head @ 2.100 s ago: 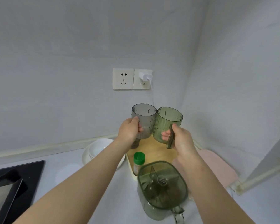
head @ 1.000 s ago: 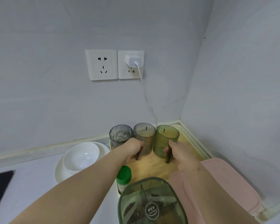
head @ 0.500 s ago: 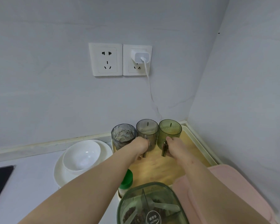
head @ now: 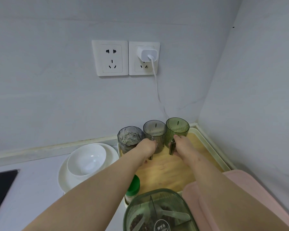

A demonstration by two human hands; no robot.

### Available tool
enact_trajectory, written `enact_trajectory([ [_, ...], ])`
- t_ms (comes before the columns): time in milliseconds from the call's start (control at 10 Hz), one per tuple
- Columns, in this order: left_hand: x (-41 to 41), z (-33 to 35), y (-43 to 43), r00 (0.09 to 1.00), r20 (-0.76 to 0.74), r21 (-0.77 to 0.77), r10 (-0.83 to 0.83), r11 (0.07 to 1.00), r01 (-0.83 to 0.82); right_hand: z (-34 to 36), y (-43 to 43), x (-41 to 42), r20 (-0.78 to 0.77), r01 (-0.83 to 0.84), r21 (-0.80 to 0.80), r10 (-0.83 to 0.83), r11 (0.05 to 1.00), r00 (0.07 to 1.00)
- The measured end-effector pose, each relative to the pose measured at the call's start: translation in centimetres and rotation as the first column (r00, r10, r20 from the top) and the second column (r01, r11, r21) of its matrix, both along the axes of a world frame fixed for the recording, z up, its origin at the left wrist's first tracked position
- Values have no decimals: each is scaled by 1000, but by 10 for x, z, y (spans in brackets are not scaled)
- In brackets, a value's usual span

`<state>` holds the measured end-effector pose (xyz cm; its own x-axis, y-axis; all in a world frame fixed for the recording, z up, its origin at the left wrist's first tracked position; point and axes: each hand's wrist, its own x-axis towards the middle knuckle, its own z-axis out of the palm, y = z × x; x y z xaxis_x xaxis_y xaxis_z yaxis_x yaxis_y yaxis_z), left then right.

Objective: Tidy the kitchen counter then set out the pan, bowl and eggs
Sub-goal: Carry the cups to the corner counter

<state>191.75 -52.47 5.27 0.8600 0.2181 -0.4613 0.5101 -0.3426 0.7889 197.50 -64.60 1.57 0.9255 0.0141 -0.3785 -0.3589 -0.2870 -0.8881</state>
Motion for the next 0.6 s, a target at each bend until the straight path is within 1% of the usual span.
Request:
enact_trajectory([
  [100, 0, 1, -2, 1000, 3, -5, 7, 1000, -7, 5, 3, -2, -3, 2, 18, -2, 1000, 1000],
  [200, 1, 2, -1, 1000, 19, 26, 5, 1000, -6, 4, 6, 0, 7, 13, 14, -13, 1000, 1000],
  [300, 2, 2, -2, 1000, 7, 58, -4, 998, 3, -2, 6, 4, 33, 7, -7, -7, 1000, 999],
  [400, 2, -1, -3, 1000, 18, 50, -3, 999, 2, -6, 5, 5, 33, 0, -18, 0, 1000, 999],
  [600, -8, 4, -6, 998, 23, 31, 62, 998, -63, 16, 6, -6, -14, -8, -102, 7, 995, 1000],
])
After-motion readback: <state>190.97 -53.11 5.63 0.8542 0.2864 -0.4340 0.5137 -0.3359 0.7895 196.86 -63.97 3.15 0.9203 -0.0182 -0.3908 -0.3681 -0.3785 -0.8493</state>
